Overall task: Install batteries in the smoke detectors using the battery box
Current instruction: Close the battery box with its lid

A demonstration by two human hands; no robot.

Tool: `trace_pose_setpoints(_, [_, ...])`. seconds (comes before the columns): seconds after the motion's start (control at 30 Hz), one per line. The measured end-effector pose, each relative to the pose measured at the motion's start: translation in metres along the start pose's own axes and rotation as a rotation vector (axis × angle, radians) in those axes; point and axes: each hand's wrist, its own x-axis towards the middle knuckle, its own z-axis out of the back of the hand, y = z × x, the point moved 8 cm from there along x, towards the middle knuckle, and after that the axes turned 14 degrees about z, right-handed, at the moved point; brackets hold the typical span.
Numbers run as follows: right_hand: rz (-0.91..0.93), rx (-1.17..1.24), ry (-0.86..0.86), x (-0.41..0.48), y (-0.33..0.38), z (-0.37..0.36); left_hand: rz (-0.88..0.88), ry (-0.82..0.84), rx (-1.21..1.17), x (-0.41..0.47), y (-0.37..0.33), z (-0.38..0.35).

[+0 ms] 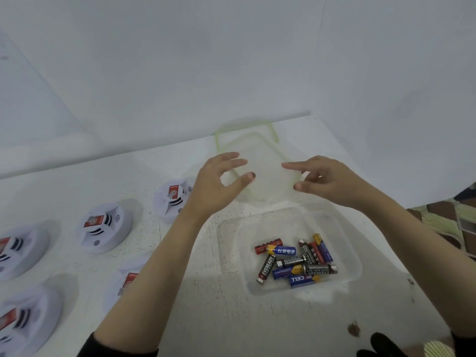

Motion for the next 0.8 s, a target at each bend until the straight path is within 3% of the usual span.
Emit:
trace_pose_setpoints(0.17, [0.101,-0.220,0.024,-0.001,0.014,-0.007,0.032,0.168,0.124,-0.013,-0.001,-0.026])
trace_pose_setpoints(0.27, [0.150,-0.280,0.032,0.005,0.020,-0.007,-0.014,0.131,0.158,-0.011,0.001,-0.029])
trace_pose_setpoints(0.4, [0.137,-0.267,0.176,0.014,0.017,-0.027,-0.091,0.073,0.221,-0.012,0.002,-0.033])
trace_pose_setpoints(0.6, [0.209,-0.266,0.119,0.015,0.022,-0.030,-0.207,-0.035,0.234,-0.017,-0.003,-0.032])
trace_pose_setpoints(0.8, [0.162,-0.264,0.189,0.017,0.013,-0.023,-0.076,0.232,0.187,-0.009,-0.003,-0.024])
